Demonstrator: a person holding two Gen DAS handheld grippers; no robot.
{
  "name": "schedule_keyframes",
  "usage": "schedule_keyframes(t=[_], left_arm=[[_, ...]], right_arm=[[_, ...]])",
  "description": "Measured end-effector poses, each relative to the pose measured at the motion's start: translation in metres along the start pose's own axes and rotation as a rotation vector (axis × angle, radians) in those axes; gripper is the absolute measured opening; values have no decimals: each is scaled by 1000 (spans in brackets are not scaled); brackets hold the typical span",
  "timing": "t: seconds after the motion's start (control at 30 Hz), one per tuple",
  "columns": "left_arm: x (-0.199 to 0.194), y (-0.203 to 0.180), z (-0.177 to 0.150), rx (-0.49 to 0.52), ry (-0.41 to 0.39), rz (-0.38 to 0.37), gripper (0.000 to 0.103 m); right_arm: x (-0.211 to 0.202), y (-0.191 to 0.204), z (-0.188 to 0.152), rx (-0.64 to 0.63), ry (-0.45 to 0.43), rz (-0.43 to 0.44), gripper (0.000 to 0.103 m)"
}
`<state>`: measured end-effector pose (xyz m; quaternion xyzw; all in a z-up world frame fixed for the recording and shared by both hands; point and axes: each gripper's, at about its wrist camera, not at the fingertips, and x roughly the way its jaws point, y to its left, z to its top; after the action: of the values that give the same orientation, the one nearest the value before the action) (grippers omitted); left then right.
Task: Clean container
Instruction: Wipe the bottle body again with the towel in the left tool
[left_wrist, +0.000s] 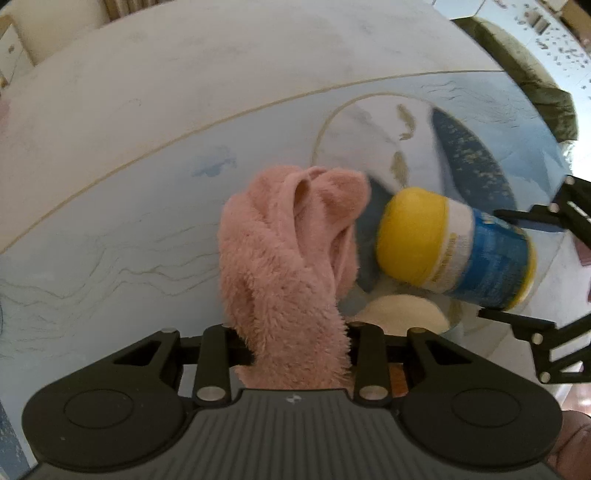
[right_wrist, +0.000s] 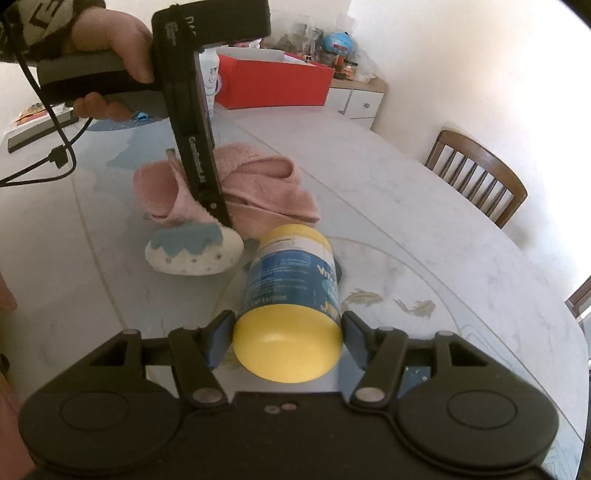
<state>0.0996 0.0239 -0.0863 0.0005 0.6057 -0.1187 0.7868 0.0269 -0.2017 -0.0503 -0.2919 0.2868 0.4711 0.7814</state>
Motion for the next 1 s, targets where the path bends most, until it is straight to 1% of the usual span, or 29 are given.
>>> schedule_keyframes(t=[0.07, 0.13, 0.17, 0.2, 0.37, 0.43, 0.47, 0.53, 0.67, 0.77, 0.8, 0.83, 0.9, 0.93, 1.0], left_arm=[[-6, -2, -1, 6, -24, -21, 42], [-14, -3, -1, 10, -55, -7, 65], [-18, -5, -1, 25, -76, 8, 68], [-19, -5, -1, 40, -90, 18, 71], [-28, -13, 7, 97, -120, 50, 72], [-27, -23, 11, 143, -127, 69, 81], [-24, -29, 12, 174, -127, 79, 81], [-16, -40, 14, 231, -118, 94, 81], [1, -53, 16, 322, -103, 162, 82], [9, -58, 13, 368, -91, 199, 81], [11, -58, 13, 369, -93, 208, 75], [12, -57, 13, 364, -88, 210, 61], [13, -55, 13, 349, -84, 214, 48], [13, -53, 12, 340, -86, 215, 43], [13, -51, 11, 320, -94, 206, 38]], right_arm=[[-7, 4, -4, 8, 0, 1, 62], [-6, 4, -3, 12, -1, 0, 62], [-5, 4, -3, 13, -1, 0, 62], [-3, 5, -1, 14, -1, -1, 62], [-1, 4, 0, 33, 4, 2, 62], [0, 4, -1, 36, 10, -5, 62], [0, 6, -1, 36, 14, -8, 62], [-1, 6, -2, 39, 18, -8, 62], [-1, 6, -1, 42, 19, -21, 62], [-1, 6, -1, 53, 19, -19, 62], [-1, 7, -2, 54, 20, -20, 62], [0, 7, -3, 54, 23, -21, 62], [0, 7, -5, 68, 28, -15, 63], [0, 6, -5, 79, 28, -9, 63], [-1, 3, -7, 112, 29, 9, 63]])
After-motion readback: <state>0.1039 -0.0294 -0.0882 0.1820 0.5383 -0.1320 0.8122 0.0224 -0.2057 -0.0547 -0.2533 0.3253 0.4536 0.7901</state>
